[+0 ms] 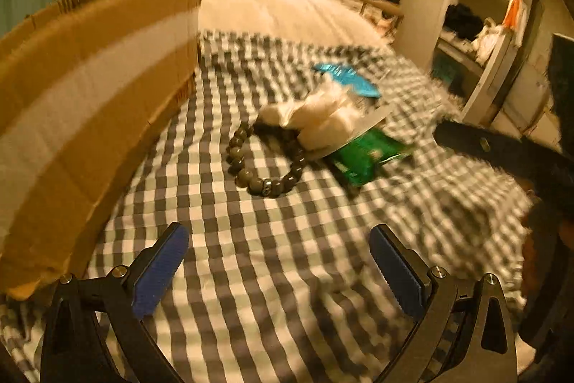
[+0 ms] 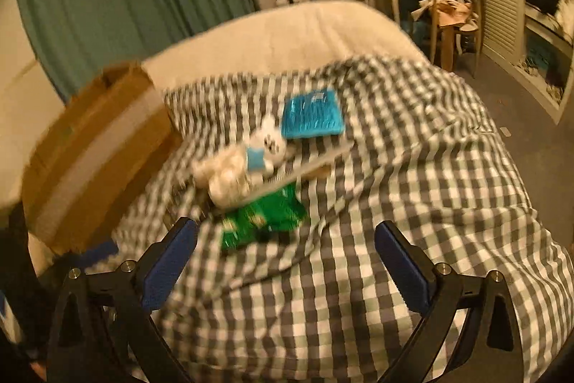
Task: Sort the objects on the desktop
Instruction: 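Grasp the dark bead bracelet with the left tool while the right tool grasps the green snack packet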
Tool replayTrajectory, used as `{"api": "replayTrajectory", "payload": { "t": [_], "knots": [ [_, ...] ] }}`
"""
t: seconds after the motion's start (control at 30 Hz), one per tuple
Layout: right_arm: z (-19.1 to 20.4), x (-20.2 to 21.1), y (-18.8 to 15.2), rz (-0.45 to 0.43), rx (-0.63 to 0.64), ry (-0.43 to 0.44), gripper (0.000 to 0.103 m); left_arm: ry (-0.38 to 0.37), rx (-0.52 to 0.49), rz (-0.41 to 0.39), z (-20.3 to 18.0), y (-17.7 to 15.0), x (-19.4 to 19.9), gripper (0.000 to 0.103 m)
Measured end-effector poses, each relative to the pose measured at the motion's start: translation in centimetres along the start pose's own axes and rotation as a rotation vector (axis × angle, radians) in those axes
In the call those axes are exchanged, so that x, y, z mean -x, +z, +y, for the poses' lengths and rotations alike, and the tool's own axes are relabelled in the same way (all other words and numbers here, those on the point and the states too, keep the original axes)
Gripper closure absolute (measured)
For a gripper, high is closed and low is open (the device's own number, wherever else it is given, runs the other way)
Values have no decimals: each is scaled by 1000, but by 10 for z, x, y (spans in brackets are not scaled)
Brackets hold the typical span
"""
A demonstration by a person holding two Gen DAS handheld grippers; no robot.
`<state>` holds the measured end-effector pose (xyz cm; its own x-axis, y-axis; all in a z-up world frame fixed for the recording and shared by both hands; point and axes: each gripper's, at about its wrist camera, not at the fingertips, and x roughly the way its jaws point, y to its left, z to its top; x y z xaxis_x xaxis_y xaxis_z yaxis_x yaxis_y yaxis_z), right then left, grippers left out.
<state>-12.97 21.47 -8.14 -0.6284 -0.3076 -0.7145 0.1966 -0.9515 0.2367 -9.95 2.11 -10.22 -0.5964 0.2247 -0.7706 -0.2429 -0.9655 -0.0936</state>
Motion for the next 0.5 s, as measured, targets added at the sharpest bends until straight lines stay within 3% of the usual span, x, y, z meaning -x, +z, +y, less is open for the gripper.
{"api": "replayTrajectory", "payload": {
  "t": [0.2,0.3,0.43,0.5],
  "knots": [
    [0,-10,0,8,18,-8,4,50,53,-10,17,20,-28,0],
    [-13,-10,1,16,-55,16,4,14,92,-2,24,30,-48,0],
    [-18,-10,2,18,-92,27,4,-8,52,-12,22,31,-62,0],
    [-16,-10,3,21,-84,35,4,-19,46,-13,22,33,-61,8]
  ]
}}
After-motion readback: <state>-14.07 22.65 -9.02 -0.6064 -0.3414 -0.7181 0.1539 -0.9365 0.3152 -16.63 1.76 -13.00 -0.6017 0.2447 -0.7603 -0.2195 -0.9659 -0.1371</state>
